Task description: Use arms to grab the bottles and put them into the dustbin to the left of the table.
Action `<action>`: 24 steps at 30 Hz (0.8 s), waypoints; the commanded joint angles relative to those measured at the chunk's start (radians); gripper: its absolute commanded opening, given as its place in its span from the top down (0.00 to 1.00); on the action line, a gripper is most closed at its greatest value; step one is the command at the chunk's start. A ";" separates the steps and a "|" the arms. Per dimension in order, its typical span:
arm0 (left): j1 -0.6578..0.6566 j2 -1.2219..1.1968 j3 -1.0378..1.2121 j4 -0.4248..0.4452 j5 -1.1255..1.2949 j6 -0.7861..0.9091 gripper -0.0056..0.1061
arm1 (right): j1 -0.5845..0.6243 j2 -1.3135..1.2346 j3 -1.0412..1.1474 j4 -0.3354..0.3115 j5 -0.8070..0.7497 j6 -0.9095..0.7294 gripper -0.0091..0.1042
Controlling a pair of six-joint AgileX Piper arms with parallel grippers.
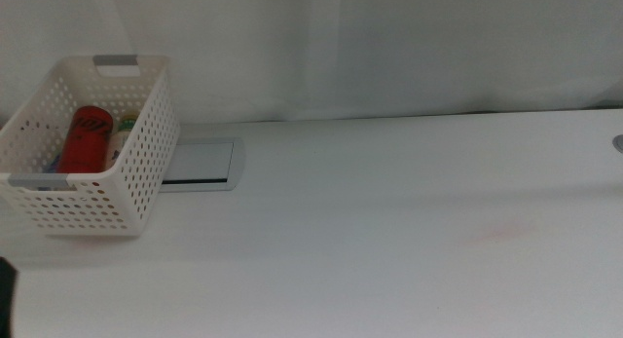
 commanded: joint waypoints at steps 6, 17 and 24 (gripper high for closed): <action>-0.001 -0.028 0.199 -0.238 -0.120 0.080 0.13 | -0.005 -0.007 0.006 -0.002 -0.059 -0.010 0.01; -0.001 -0.024 0.283 -0.253 -0.109 0.227 0.13 | -0.005 -0.007 0.006 -0.002 -0.041 -0.012 0.01; -0.001 -0.024 0.283 -0.264 -0.096 0.174 0.13 | -0.005 -0.007 0.006 -0.002 0.033 -0.012 0.01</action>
